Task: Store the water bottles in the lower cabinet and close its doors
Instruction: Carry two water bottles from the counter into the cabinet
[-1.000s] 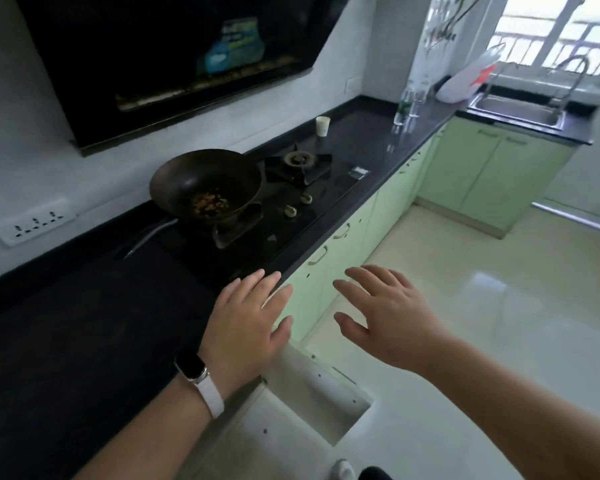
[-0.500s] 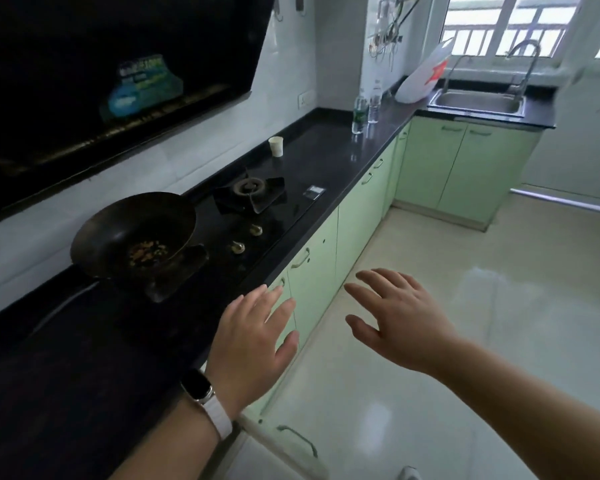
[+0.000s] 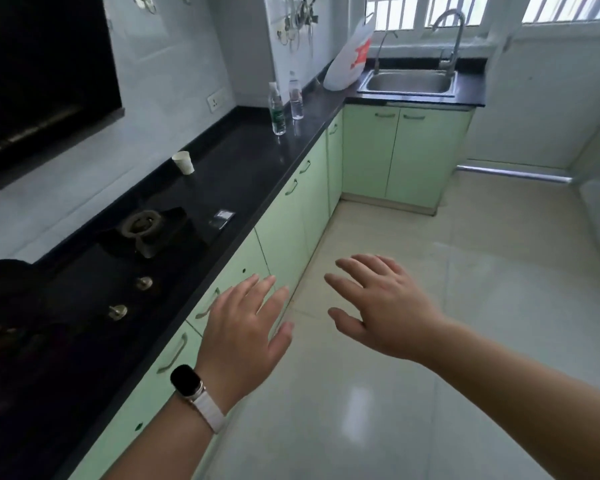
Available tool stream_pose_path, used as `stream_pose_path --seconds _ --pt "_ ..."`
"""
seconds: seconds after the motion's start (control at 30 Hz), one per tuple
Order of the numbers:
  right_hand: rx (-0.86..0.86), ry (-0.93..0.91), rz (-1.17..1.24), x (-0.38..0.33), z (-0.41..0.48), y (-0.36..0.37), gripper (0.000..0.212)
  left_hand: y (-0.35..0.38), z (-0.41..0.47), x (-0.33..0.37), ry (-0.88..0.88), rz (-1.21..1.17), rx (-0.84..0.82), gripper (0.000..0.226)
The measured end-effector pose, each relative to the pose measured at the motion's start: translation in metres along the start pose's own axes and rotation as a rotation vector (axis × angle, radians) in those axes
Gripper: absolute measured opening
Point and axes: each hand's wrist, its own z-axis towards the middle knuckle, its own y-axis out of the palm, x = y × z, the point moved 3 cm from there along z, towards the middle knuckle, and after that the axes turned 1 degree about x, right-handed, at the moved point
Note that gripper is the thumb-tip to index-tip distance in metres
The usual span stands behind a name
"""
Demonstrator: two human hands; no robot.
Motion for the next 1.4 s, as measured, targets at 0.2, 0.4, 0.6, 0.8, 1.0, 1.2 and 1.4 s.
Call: stream_pose_path --seconds 0.2,0.4,0.6,0.8,1.0,1.2,1.4 --pt "0.02 0.084 -0.039 0.062 0.008 -0.009 0.051 0.03 0.072 0.021 0.098 -0.038 0.023 0.046" --pt "0.01 0.19 -0.084 0.12 0.03 -0.005 0.052 0.066 0.139 0.021 0.174 -0.078 0.04 0.046" --pt "0.007 0.298 -0.133 0.179 0.084 0.026 0.052 0.13 0.228 -0.014 0.256 -0.121 0.022 0.046" --pt "0.007 0.369 -0.165 0.224 0.169 0.046 0.052 0.174 0.326 -0.063 0.349 -0.189 0.02 0.045" --pt "0.053 0.392 -0.213 0.262 0.256 0.054 0.052 0.204 0.415 -0.109 0.381 -0.192 -0.003 0.047" --pt "0.068 0.393 -0.205 0.315 0.304 0.073 0.053 0.231 0.48 -0.125 0.385 -0.19 0.011 0.047" --pt "0.093 0.317 -0.129 0.399 0.353 0.113 0.052 0.274 0.547 -0.13 0.309 -0.116 0.022 0.046"
